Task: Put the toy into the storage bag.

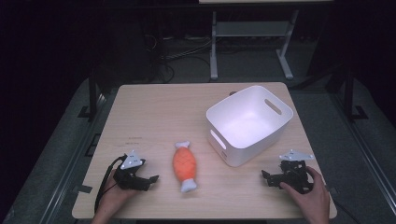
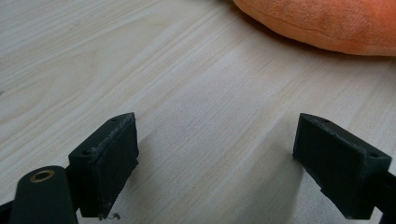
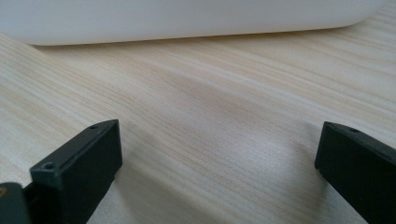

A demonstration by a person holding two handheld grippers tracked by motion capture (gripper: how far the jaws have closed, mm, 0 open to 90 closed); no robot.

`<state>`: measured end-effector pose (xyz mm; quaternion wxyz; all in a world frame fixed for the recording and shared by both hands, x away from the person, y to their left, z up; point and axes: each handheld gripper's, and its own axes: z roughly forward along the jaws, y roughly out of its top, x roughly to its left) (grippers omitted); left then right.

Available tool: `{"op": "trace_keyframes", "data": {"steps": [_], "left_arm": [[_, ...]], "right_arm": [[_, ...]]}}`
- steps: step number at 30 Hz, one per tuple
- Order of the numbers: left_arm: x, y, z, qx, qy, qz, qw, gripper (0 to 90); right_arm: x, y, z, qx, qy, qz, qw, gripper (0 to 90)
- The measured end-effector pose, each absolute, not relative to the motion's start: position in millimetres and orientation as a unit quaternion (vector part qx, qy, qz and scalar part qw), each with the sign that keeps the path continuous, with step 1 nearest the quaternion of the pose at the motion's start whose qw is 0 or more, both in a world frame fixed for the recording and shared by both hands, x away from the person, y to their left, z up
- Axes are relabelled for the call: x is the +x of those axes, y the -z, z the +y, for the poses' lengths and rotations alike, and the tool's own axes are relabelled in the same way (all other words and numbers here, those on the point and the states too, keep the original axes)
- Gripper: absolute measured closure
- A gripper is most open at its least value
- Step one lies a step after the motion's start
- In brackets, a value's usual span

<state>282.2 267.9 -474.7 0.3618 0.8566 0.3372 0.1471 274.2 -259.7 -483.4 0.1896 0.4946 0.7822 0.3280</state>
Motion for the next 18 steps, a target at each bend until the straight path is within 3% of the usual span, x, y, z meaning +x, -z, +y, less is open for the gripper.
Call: {"op": "trace_keyframes", "data": {"steps": [5,10,18], "left_arm": [[282,474,268,0.855,-0.148,0.339,0.362,15.1],[283,469,269,0.858,-0.149,0.343,0.352,24.3],[287,455,267,0.86,-0.124,0.341,0.358,51.0]], "right_arm": [[274,483,-260,0.495,-0.328,0.782,0.189,0.2],[274,483,-260,0.494,-0.328,0.782,0.19,0.1],[274,483,-260,0.495,-0.328,0.782,0.189,0.2]]}}
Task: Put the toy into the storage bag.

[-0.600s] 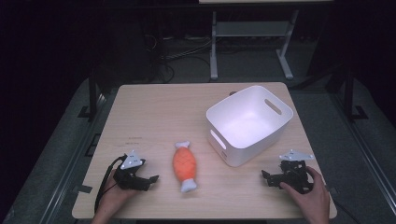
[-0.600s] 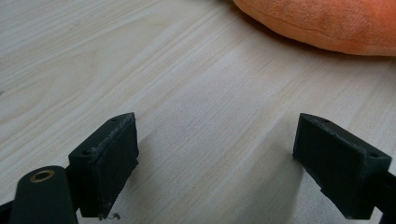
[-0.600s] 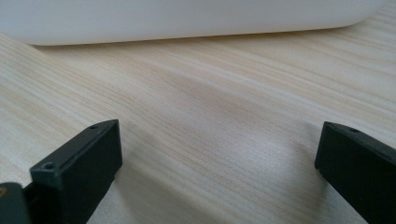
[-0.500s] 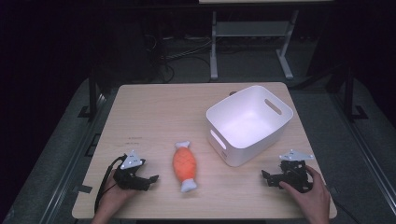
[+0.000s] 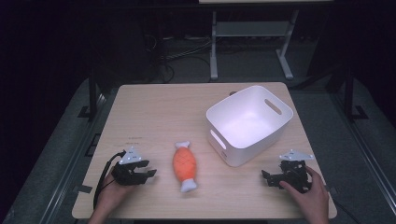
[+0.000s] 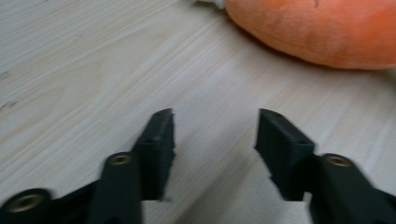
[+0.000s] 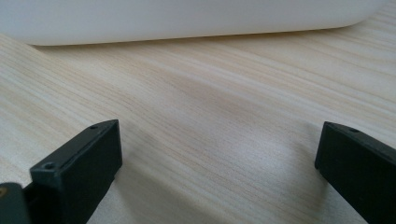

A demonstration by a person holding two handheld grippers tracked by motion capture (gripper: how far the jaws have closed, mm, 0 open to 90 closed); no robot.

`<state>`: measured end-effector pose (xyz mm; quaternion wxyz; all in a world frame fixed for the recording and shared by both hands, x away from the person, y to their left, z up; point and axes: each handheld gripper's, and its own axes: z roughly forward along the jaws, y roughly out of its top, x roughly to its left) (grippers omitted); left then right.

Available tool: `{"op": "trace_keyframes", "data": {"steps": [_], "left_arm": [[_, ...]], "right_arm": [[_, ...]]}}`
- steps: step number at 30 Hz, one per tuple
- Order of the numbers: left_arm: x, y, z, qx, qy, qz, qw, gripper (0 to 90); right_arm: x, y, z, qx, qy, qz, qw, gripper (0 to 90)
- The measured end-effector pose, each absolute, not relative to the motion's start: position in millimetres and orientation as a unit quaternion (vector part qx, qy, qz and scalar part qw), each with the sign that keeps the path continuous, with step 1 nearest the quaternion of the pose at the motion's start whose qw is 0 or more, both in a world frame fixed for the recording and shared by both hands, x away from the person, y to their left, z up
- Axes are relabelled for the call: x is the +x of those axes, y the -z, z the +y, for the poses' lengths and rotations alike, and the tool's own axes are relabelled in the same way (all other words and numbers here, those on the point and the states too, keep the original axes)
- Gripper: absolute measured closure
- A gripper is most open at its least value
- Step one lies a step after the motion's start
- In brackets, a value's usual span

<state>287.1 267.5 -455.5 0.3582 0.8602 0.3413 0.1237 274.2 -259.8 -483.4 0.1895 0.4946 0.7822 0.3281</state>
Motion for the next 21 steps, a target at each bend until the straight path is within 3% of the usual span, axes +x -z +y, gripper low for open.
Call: {"op": "trace_keyframes", "data": {"steps": [12,21], "left_arm": [[303,439,258,0.871,-0.101,0.338,0.341,87.9],[319,429,250,0.873,-0.101,0.341,0.335,89.6]], "right_arm": [[274,483,-260,0.495,-0.328,0.782,0.19,0.2],[274,483,-260,0.495,-0.328,0.782,0.19,0.2]]}}
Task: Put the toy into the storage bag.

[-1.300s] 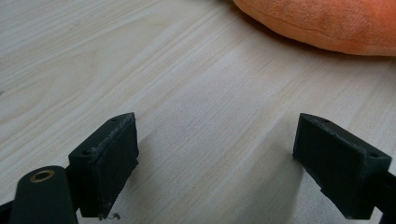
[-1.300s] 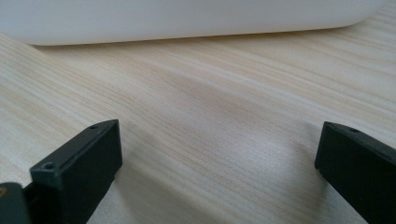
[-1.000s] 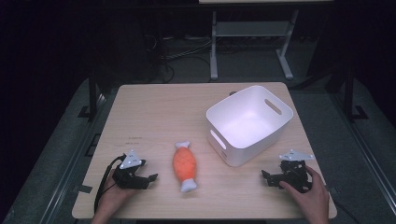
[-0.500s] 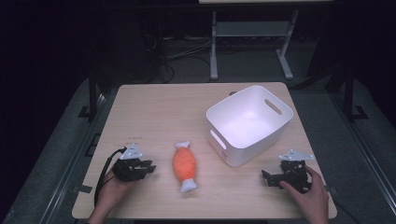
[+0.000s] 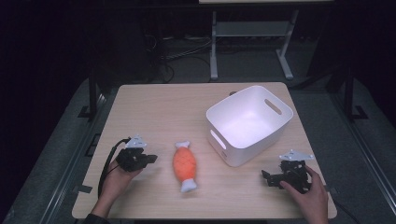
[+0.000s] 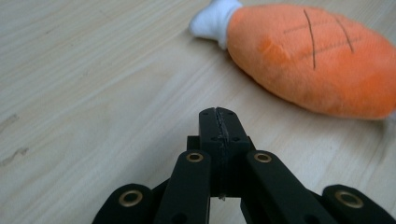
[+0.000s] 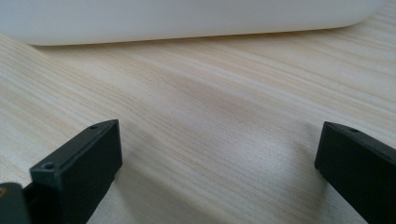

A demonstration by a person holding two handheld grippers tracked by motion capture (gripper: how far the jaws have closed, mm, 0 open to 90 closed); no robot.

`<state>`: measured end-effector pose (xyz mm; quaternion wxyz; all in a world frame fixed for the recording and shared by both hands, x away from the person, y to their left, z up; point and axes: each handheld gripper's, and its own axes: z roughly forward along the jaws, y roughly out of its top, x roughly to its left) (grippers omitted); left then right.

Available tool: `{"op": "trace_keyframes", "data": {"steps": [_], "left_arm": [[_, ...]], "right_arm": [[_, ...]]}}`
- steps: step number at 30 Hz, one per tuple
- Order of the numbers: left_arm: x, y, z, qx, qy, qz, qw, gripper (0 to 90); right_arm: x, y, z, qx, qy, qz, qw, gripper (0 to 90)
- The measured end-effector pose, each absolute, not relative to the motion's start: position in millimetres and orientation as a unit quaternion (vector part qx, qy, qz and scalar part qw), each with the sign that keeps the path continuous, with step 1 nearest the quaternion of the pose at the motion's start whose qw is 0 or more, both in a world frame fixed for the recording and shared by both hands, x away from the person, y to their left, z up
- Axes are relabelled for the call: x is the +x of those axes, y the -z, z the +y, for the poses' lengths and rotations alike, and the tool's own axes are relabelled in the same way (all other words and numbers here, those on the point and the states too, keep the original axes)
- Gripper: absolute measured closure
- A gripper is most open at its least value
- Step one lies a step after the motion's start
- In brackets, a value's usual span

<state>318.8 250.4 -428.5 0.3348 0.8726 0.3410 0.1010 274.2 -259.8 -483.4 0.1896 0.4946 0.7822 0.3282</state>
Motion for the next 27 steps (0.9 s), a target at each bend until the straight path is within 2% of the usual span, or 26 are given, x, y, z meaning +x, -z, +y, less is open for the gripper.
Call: {"op": "trace_keyframes", "data": {"steps": [17,27], "left_arm": [[349,420,227,0.883,-0.103,0.324,0.324,89.7],[369,428,208,0.887,-0.099,0.32,0.318,89.6]], "right_arm": [[275,483,-260,0.495,-0.327,0.782,0.188,0.1],[276,483,-259,0.497,-0.327,0.781,0.189,0.1]]}}
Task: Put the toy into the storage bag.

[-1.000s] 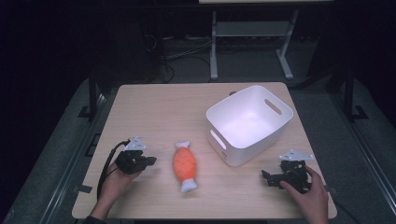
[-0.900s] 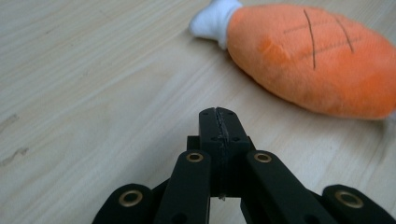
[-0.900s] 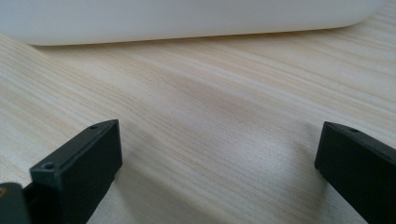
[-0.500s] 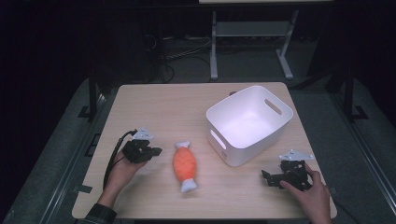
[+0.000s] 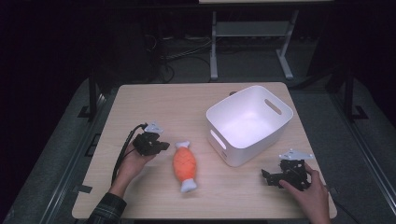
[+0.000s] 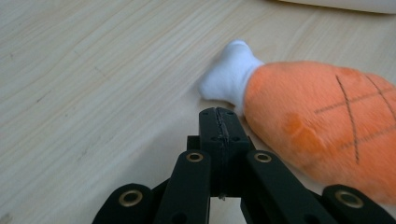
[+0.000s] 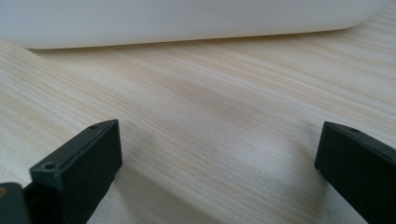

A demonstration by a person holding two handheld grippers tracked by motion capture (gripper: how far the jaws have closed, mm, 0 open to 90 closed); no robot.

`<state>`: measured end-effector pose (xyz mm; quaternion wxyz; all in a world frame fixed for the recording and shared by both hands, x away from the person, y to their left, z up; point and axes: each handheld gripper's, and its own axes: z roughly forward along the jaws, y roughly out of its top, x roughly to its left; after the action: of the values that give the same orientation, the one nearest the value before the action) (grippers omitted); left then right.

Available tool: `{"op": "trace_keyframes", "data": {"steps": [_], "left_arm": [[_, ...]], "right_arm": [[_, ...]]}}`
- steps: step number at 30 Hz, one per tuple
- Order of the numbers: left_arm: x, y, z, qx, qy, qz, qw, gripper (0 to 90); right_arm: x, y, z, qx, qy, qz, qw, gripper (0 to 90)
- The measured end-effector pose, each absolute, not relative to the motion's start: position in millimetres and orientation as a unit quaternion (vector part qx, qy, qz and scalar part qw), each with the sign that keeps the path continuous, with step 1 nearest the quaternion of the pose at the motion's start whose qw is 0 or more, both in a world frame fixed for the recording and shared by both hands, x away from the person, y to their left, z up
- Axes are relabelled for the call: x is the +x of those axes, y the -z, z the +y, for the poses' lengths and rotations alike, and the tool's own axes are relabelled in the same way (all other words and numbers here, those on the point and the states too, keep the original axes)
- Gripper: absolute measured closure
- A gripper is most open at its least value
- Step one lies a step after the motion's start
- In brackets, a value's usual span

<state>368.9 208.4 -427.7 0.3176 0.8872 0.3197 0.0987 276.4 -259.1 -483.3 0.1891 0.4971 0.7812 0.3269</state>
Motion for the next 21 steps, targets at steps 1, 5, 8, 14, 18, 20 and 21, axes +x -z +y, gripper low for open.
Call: {"op": "trace_keyframes", "data": {"steps": [1,5,8,14,18,20,21], "left_arm": [[370,428,207,0.889,-0.099,0.318,0.314,89.6],[375,436,197,0.895,-0.093,0.313,0.304,89.6],[377,440,192,0.899,-0.096,0.31,0.295,89.6],[381,445,181,0.902,-0.092,0.304,0.292,89.6],[383,446,175,0.902,-0.09,0.304,0.294,89.7],[385,444,170,0.903,-0.093,0.298,0.295,89.6],[386,443,167,0.903,-0.092,0.296,0.297,89.7]], "right_arm": [[276,483,-259,0.497,-0.327,0.781,0.189,0.2],[276,483,-259,0.497,-0.327,0.781,0.189,0.2],[277,483,-259,0.497,-0.327,0.781,0.189,0.1],[277,483,-259,0.498,-0.327,0.781,0.189,0.2],[277,483,-259,0.498,-0.327,0.78,0.189,0.2],[277,483,-259,0.498,-0.327,0.78,0.189,0.2],[277,483,-259,0.499,-0.327,0.78,0.19,0.2]]}}
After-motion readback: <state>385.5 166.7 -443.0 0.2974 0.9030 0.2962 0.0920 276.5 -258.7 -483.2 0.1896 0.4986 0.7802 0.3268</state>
